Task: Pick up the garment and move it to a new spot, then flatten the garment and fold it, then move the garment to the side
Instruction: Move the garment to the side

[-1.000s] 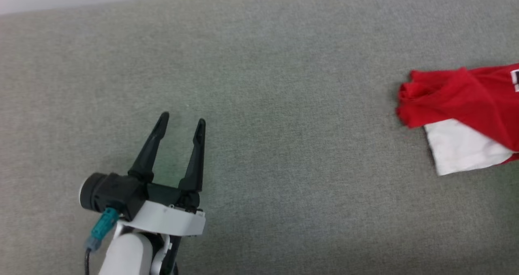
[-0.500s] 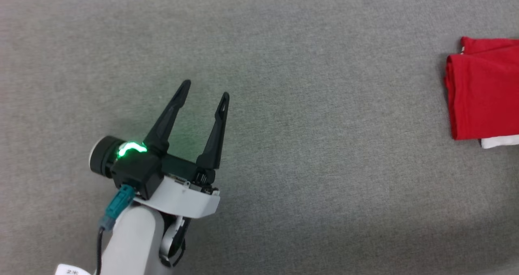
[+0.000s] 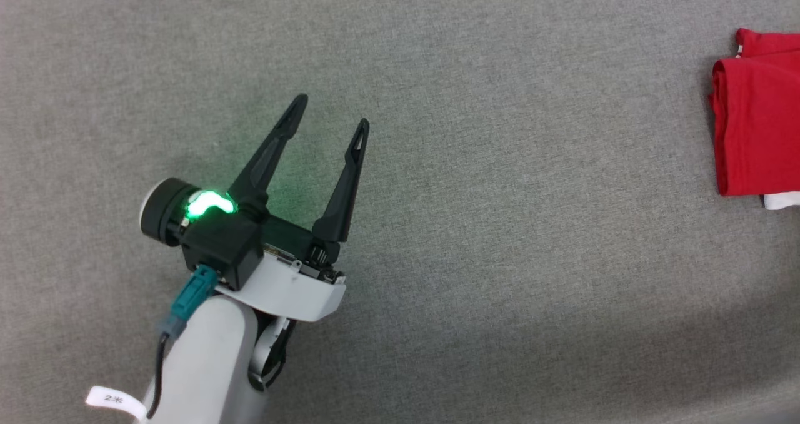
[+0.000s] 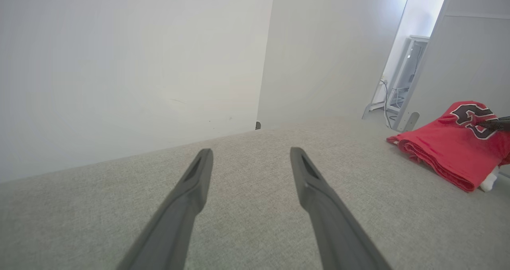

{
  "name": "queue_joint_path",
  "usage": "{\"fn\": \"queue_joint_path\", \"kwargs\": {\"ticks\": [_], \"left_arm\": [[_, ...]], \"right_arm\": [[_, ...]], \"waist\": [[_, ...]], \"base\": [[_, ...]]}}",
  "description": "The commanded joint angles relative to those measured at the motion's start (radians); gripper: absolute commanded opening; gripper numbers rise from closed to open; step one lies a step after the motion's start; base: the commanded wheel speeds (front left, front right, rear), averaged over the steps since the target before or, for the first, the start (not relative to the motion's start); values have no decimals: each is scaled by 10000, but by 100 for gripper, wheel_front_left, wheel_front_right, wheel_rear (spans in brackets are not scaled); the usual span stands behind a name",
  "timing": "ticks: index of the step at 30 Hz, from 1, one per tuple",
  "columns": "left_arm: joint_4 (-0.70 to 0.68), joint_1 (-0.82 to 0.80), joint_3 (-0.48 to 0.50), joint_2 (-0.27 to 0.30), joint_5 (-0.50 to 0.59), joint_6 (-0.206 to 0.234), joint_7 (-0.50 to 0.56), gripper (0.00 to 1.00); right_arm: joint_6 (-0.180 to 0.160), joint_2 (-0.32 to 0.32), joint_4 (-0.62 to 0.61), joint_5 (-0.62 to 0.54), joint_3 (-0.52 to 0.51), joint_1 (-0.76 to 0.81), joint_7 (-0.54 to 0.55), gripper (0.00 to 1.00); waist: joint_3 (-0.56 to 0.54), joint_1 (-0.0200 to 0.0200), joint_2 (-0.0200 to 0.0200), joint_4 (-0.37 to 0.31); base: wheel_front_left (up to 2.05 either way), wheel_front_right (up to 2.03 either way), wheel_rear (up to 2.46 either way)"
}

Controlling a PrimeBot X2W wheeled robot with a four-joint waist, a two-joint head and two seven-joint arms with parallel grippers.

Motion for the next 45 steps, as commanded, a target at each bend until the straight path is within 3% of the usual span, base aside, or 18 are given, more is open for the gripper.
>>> {"fn": "queue_joint_path", "kwargs": {"ticks": [1,10,11,12,13,14,21,29,38,45], "left_arm": [[6,-80,-7,55,55,-22,3,100],[-42,48,-20,101,119,-22,3,100],[-34,68,-24,98,133,-22,3,100],[-14,85,10,91,164,-22,3,100],[25,105,50,91,216,-6,3,100],[76,137,74,104,291,20,3,100],[392,540,485,-96,333,107,3,100],[960,1292,1275,-316,156,245,3,100],[1698,2058,2013,-174,42,245,3,100],[2087,2840,2560,-85,-130,291,3,100]], "right_arm": [[-18,67,129,-80,-46,-189,-115,0],[-18,192,1098,-537,-92,-615,-537,0],[-18,212,1183,-551,-115,-667,-617,31],[-18,238,1241,-549,-117,-700,-700,51],[-18,239,1284,-587,-79,-725,-800,95],[-18,219,1353,-611,-50,-736,-867,100],[-18,74,1481,-767,229,-576,-1224,100],[-18,537,978,-297,1271,13,-1233,100],[-18,1147,-627,1325,2590,1339,-1800,100],[-18,1595,-1657,1413,3177,2458,-2370,100]], "waist": [[7,0,-1,-10],[-52,0,-1,72],[-81,0,-1,93],[-123,0,-1,121],[-187,0,-1,155],[-271,0,-1,188],[-1199,0,-1,650],[-2339,0,-1,1509],[-3497,0,-1,2462],[-4267,0,-1,2748]], "base": [[0,0,0],[0,0,0],[0,0,0],[0,0,0],[0,0,0],[0,0,0],[0,0,0],[0,0,0],[0,0,0],[0,0,0]]}}
